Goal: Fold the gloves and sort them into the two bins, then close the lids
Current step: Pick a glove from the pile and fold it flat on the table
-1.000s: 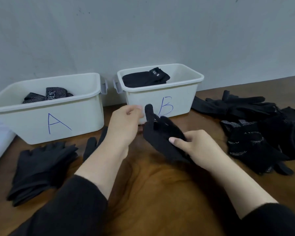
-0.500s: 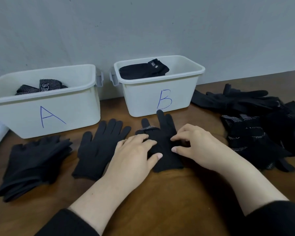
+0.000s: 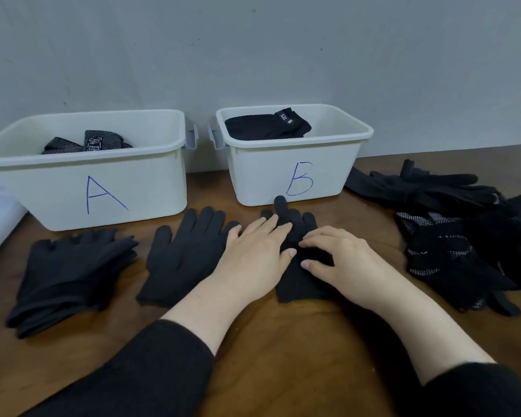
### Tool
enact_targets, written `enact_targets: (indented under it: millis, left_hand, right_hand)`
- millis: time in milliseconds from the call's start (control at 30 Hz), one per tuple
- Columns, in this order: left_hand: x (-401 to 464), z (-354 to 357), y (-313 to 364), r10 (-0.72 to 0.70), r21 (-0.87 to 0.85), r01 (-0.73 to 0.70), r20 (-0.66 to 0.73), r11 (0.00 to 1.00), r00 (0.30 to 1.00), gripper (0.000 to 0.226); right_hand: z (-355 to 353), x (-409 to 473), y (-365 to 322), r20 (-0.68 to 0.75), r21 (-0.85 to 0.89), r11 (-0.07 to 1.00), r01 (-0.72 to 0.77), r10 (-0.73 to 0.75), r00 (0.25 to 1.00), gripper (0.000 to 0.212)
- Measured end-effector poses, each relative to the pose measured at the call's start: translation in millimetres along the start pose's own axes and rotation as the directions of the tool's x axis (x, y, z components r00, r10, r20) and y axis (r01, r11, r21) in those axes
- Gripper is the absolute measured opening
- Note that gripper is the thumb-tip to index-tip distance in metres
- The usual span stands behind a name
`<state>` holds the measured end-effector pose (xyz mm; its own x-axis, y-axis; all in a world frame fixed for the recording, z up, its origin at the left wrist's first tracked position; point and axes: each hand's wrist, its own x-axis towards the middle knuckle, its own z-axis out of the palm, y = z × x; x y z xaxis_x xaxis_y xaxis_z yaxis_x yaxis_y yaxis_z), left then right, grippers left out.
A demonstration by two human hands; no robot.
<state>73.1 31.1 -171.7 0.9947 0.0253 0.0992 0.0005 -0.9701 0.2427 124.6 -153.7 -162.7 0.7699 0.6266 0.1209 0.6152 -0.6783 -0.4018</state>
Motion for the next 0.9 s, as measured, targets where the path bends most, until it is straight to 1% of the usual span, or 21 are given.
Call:
enact_targets:
  millis: [133,200,267,400,467,533,600,633,700,767,833,900]
  left_hand:
    - [-4.9,-2.7,-0.7,0.052,-0.05,-0.055,-0.045,0.997,0.998,0.05]
    - [-9.8,-0.9,-0.8,0.089,-0.062,-0.087,0.027,0.994,0.996,0.052]
    - [-10.6,2.3,0.4,0.105,-0.018,-0.104,0.087,0.994,0.991,0.056]
    - [-5.1,-0.9,7.2,0.145,-0.021,-0.145,0.011,0.989,0.989,0.055]
    - [-5.0,0.9,8.4,0.174,-0.04,-0.172,0.058,0.984,0.983,0.054]
    - [-7.1,4.8,7.2,0.185,-0.04,-0.182,0.118,0.983,0.976,0.054]
    - [-6.5,5.5,5.6,0.179,-0.072,-0.172,0.1,0.982,0.979,0.055]
    - [-5.6,4.0,5.9,0.174,-0.1,-0.167,0.071,0.981,0.982,0.054]
    - [-3.6,-0.1,7.1,0.16,-0.163,-0.161,-0.019,0.973,0.987,0.051]
    - [-3.1,-3.6,8.1,0.136,-0.205,-0.154,-0.1,0.967,0.986,0.048]
    - [-4.0,-5.7,9.0,0.12,-0.231,-0.149,-0.136,0.961,0.983,0.045]
    - [-4.9,-6.3,7.2,0.115,-0.259,-0.151,-0.149,0.954,0.982,0.044]
  right_hand:
    - [-1.1,-2.1,3.9,-0.021,0.045,0.999,-0.004,0.005,1.0,0.033]
    - [-1.3,-2.0,5.0,-0.056,0.096,0.995,-0.014,0.019,0.998,0.029]
    - [-3.3,-2.1,6.2,-0.094,0.142,0.989,-0.047,0.061,0.994,0.023]
    - [-5.7,-0.7,10.9,-0.204,0.205,0.974,-0.096,0.139,0.969,0.017]
    - [-7.4,1.5,16.9,-0.249,0.19,0.975,-0.114,0.16,0.955,0.015]
    - [-12.5,6.5,27.1,-0.289,0.096,0.984,-0.151,0.173,0.942,0.018]
    - [-25.5,15.6,41.2,-0.331,-0.057,0.974,-0.217,0.187,0.925,0.024]
    - [-35.2,21.3,48.9,-0.341,-0.155,0.953,-0.26,0.195,0.92,0.027]
    - [-57.8,33.3,65.6,-0.323,-0.36,0.868,-0.342,0.228,0.918,0.035]
    - [-78.4,44.3,85.0,-0.271,-0.526,0.766,-0.37,0.261,0.926,0.041]
    - [-91.7,52.0,104.4,-0.202,-0.633,0.683,-0.364,0.309,0.929,0.043]
    - [-96.6,57.6,117.4,-0.149,-0.681,0.639,-0.358,0.358,0.922,0.034]
